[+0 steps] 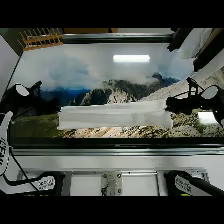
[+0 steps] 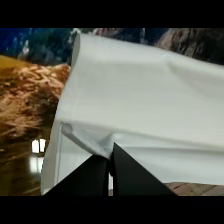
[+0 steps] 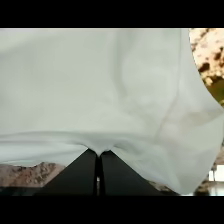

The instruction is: Fold the clothes and pants, and hang the long-sleeved shirts on hangers.

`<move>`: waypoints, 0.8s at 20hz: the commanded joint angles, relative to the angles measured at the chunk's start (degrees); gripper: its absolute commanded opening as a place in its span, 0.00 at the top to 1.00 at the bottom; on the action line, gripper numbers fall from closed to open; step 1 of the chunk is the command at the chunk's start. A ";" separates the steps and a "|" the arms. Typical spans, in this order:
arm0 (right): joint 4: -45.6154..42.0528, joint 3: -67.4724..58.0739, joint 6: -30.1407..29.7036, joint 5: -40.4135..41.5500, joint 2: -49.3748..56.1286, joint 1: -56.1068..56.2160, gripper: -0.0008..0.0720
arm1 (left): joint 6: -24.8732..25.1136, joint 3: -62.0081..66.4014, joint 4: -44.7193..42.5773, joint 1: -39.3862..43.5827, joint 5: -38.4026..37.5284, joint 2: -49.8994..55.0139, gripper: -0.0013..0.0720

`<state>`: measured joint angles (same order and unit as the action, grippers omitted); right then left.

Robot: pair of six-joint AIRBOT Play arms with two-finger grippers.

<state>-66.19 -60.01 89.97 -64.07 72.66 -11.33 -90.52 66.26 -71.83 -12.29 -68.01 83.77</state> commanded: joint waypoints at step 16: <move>9.07 0.33 -21.22 -3.41 5.68 -20.83 0.01 | 0.76 0.63 10.14 5.16 6.12 -5.25 0.93</move>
<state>-54.11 -60.93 73.23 -58.54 76.40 -25.89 -90.24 74.41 -62.24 -10.00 -64.36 82.83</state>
